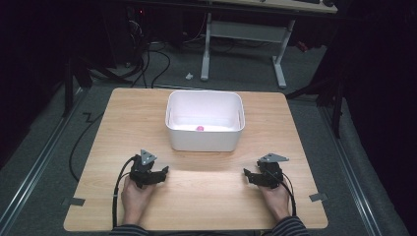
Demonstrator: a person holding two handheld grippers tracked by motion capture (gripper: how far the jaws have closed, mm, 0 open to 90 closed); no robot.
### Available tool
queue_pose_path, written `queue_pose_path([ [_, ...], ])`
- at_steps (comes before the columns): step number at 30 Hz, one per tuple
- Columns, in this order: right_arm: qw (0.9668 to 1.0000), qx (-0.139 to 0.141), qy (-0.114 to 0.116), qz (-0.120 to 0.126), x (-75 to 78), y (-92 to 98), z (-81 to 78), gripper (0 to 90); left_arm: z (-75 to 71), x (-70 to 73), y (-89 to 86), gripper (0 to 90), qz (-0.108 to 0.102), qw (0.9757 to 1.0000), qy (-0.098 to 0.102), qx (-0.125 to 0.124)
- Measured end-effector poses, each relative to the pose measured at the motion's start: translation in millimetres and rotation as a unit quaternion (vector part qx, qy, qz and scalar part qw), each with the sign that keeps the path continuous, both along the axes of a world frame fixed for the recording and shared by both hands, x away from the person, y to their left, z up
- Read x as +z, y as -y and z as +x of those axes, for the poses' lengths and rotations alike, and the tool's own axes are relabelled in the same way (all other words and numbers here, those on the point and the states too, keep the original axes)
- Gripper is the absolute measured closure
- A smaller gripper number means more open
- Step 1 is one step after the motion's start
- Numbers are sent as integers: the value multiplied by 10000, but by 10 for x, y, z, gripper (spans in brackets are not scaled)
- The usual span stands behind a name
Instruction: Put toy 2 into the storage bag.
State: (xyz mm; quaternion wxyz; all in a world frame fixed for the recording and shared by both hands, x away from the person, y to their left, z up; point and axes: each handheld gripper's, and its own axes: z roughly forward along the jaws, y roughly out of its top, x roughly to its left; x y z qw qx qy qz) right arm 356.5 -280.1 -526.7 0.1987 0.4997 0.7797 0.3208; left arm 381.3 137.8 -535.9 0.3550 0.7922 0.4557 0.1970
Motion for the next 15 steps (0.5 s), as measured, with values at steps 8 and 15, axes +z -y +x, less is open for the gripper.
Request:
queue_pose_path([
  [8,9998,10,189,-67,-41,-18,-25,306,0,0,0,268,-1,10000,2,0],
  [15,9998,-1,174,-70,-44,-18,-41,262,0,0,0,268,2,10000,1,-2],
])
